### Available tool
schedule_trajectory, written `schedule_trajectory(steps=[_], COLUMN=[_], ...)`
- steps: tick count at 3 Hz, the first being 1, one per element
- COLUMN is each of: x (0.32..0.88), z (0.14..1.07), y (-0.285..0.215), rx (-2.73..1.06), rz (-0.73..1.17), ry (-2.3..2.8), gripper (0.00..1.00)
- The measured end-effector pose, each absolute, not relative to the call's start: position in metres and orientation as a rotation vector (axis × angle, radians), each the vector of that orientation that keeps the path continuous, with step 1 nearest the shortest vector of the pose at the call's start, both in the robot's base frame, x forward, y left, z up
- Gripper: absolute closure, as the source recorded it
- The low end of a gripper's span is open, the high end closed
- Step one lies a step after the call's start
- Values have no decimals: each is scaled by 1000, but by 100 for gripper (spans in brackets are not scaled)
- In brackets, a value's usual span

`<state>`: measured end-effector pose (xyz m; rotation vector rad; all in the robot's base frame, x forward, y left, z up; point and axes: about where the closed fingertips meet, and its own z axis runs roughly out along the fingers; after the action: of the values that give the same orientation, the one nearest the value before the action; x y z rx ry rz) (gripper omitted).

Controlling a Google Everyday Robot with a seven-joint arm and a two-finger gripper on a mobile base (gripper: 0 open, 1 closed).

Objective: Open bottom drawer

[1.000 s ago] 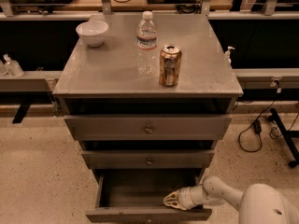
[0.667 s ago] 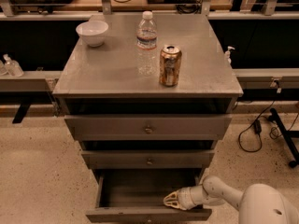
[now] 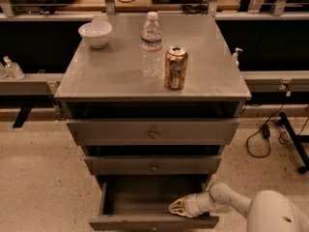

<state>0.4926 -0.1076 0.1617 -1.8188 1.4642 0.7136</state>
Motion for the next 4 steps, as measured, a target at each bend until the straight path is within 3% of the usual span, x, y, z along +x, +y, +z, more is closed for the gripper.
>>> schedule_trajectory(steps=[2, 3, 4], x=[493, 493, 493], z=[162, 162, 162], y=[-108, -108, -108], rx=[-1819, -1819, -1819], rz=[714, 714, 714], ry=[1464, 1464, 1464], gripper=[36, 36, 59])
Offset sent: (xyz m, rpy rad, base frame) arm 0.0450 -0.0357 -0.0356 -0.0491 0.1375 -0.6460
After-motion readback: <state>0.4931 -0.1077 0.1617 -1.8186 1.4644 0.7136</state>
